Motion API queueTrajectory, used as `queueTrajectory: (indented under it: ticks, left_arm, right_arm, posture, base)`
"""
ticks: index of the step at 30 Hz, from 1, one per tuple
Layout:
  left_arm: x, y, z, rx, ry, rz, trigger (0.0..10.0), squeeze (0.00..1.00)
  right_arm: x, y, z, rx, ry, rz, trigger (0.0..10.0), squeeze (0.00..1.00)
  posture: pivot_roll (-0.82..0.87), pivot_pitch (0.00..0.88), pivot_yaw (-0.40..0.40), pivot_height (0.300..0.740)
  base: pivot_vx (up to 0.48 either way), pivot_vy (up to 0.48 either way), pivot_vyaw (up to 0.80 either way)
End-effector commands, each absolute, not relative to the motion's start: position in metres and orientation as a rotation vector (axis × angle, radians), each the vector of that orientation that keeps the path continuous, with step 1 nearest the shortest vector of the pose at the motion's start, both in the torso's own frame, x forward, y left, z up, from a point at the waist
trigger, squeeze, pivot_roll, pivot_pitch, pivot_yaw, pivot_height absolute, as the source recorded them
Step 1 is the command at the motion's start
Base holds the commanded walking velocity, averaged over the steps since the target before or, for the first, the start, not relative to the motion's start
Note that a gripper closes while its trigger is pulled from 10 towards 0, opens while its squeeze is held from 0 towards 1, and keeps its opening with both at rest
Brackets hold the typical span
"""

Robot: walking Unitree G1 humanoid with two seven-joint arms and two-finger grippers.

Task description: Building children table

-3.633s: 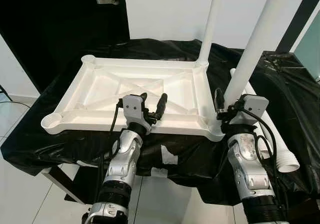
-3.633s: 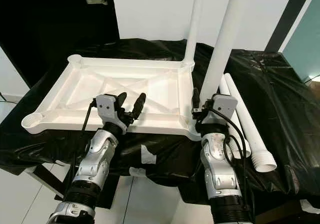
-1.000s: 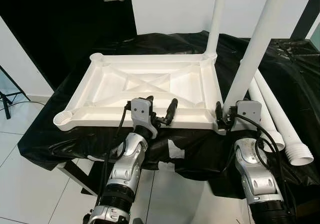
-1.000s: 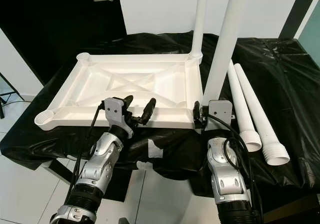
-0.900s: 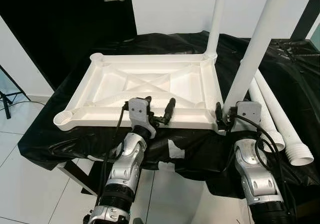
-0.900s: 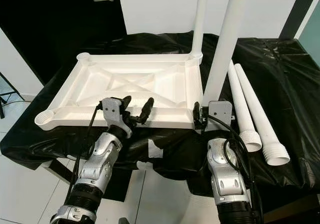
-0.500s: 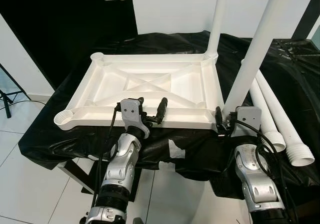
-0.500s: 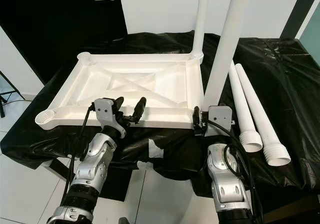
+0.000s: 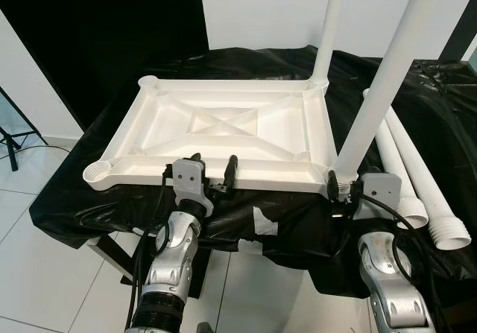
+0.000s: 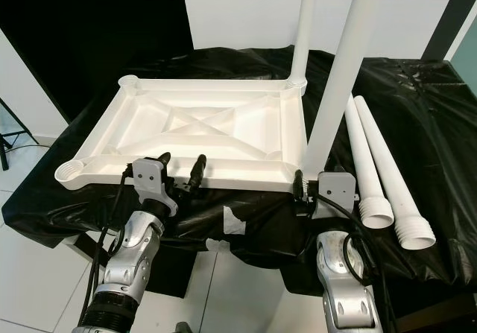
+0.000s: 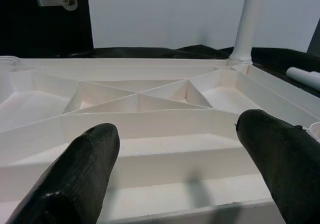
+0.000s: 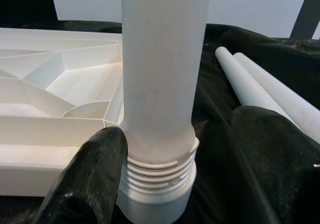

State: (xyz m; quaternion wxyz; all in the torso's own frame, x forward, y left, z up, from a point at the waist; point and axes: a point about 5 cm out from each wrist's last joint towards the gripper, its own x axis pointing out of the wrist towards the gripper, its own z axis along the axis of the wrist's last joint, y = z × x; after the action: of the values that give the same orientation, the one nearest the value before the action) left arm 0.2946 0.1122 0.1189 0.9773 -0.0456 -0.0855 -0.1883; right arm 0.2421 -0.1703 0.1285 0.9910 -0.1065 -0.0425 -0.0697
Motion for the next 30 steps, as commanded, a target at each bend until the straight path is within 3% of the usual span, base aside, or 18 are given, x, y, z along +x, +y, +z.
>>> queueTrajectory:
  ticks: [1,30]
  left_arm:
    - [0.293,0.117,0.116,-0.092,-0.157,-0.333,10.0,0.00]
    - [0.279,0.141,0.113,-0.075,-0.152,-0.242,10.0,0.00]
  right_arm:
    - [0.239,-0.178,0.127,-0.223,-0.064,-0.162,10.0,0.00]
    - [0.230,-0.171,0.131,-0.195,-0.086,-0.105,10.0,0.00]
  posture:
    - [-0.12,0.000,0.009,0.740]
    - [-0.09,0.000,0.003,0.740]
  base:
    - [0.000,0.000,0.00]
    - [0.000,0.000,0.00]
